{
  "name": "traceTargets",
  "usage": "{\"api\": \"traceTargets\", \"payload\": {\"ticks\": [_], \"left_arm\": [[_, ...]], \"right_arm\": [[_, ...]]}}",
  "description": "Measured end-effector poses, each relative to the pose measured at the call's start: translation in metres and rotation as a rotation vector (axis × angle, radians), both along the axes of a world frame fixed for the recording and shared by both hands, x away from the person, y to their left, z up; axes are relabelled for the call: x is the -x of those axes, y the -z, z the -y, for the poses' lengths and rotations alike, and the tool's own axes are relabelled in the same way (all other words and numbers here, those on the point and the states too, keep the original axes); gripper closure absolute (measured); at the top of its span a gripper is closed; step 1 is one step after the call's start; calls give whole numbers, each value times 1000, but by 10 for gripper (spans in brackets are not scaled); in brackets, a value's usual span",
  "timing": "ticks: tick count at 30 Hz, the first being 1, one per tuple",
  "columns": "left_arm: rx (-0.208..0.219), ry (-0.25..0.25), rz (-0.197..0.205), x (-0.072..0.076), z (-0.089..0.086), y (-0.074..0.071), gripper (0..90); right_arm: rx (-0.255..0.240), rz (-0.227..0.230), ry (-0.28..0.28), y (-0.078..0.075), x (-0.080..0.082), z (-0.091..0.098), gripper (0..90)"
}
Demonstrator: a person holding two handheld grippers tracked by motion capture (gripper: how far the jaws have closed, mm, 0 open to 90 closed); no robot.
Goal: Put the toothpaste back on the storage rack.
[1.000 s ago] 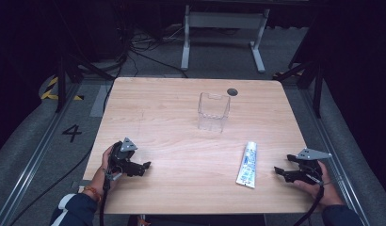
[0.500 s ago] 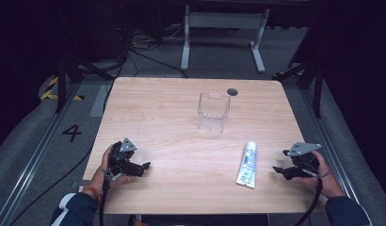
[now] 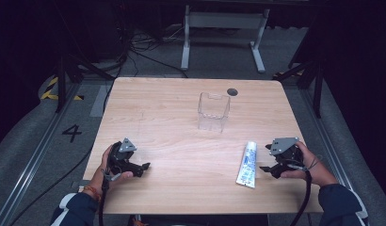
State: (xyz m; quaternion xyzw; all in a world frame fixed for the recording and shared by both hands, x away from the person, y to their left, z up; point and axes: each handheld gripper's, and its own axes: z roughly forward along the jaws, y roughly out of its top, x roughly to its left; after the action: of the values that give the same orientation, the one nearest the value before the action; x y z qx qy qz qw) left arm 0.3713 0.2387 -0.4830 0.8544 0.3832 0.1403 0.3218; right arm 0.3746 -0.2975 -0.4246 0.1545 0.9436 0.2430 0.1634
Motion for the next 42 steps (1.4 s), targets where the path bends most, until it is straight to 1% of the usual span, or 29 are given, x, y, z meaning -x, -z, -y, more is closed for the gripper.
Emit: {"api": "traceTargets", "payload": {"ticks": [7,10,15,16,17,19,22,23,24,25,26,27,28,29,30,32,33,36,37,39,40,42], "left_arm": [[0,0,0,0,0,0,2],[1,0,0,0,0,0,2],[0,-1,0,0,0,0,2],[1,-1,0,0,0,0,2],[0,-1,0,0,0,0,2],[0,-1,0,0,0,0,2],[1,-2,0,0,0,0,2],[2,-3,0,0,0,0,2],[2,-4,0,1,0,0,2],[2,-4,0,1,0,0,2],[2,-4,0,1,0,0,2],[2,-4,0,1,0,0,2],[2,-4,0,1,0,0,2],[2,-4,0,1,0,0,2],[2,-4,0,1,0,0,2],[2,-4,0,1,0,0,2],[2,-4,0,1,0,0,2],[2,-4,0,1,0,0,2],[2,-4,0,1,0,0,2],[2,-4,0,1,0,0,2],[1,-4,1,1,0,0,2],[-3,-7,1,1,0,0,2]], "right_arm": [[83,-5,-90,-3,-6,-19,210],[98,-17,-129,-3,-8,-26,215],[104,-32,-180,-2,-11,-37,220],[111,-46,-189,-2,-12,-41,221],[111,-46,-189,-2,-12,-41,221],[132,-63,-206,-1,-12,-44,220],[189,-99,-232,2,-13,-49,221],[204,-103,-235,2,-14,-50,218],[224,-97,-236,3,-14,-52,200],[243,-102,-240,2,-13,-53,197],[254,-93,-258,2,-15,-55,202],[276,-87,-254,1,-14,-56,204],[289,-78,-264,1,-15,-58,199],[314,-69,-290,1,-15,-63,186],[314,-69,-290,1,-15,-63,186],[324,-70,-327,0,-15,-68,184],[342,-73,-349,1,-16,-71,174],[374,-100,-395,1,-17,-78,181],[382,-107,-422,1,-19,-80,180],[408,-126,-436,1,-21,-85,183],[410,-134,-448,3,-22,-88,176],[434,-173,-469,8,-25,-93,155]]}}
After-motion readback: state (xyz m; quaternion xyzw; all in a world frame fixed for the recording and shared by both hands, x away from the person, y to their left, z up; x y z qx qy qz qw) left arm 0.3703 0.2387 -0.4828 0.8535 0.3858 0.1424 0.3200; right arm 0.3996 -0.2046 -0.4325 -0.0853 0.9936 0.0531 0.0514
